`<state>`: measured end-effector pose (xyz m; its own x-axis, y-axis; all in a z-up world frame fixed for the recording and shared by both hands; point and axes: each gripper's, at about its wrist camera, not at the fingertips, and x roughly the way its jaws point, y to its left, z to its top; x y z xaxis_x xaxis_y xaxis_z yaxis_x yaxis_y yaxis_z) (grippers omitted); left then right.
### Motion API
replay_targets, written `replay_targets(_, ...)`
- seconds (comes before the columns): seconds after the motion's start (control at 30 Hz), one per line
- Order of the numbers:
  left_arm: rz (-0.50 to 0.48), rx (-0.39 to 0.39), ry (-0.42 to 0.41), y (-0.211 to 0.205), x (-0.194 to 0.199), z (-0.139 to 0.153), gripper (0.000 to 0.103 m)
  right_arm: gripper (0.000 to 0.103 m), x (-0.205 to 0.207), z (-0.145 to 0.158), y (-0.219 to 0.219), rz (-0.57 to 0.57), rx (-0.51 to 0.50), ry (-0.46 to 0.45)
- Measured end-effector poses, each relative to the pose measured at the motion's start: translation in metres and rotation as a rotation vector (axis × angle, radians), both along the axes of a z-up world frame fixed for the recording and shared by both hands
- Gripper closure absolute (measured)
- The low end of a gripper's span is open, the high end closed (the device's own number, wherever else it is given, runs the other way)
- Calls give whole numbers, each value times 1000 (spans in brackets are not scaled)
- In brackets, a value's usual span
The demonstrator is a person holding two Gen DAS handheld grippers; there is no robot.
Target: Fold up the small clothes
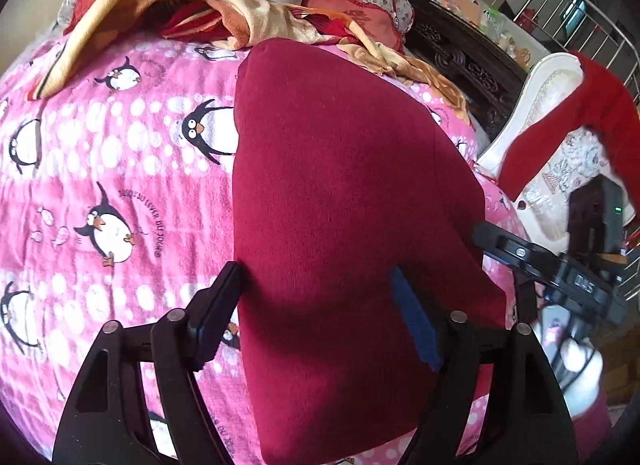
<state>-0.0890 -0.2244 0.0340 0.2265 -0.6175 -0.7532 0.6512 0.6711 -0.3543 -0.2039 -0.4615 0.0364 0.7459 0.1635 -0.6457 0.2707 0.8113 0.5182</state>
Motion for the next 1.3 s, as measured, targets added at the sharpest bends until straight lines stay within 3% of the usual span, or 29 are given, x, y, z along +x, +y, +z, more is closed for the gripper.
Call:
replay_targets(0.23, -37, 18, -12, -9, 1, -8, 17, 23, 25, -22, -10, 58, 95, -4)
replay_targets(0.53, -35, 30, -7, -18, 4, -11, 15, 18, 41, -23, 4, 115, 45, 4)
replay_targets(0.57, -35, 33, -8, -17, 4, -10, 17, 20, 42, -23, 7, 117, 37, 2)
replay_targets(0.73, -32, 29, -31, -14, 0, 2, 46, 49, 38, -10, 15, 116, -3, -1)
replay_targets(0.8, -22, 12, -15, -6, -1, 10, 56, 53, 33, 1, 17, 121, 20, -25)
replay_targets(0.87, -19, -8, 14, 4, 0, 19, 58, 54, 30, 12, 19, 132, 67, -51)
replay_targets(1.07, 29, 44, -34, 57, -8, 50, 58, 54, 38, 38, 59, 210, 115, -88)
replay_targets(1.2, 88, 96, -19, 98, -8, 53, 58, 54, 53, 34, 96, 279, 162, -89)
replay_targets(1.3, 135, 149, -15, 118, -5, 38, 58, 54, 70, 18, 122, 314, 176, -44)
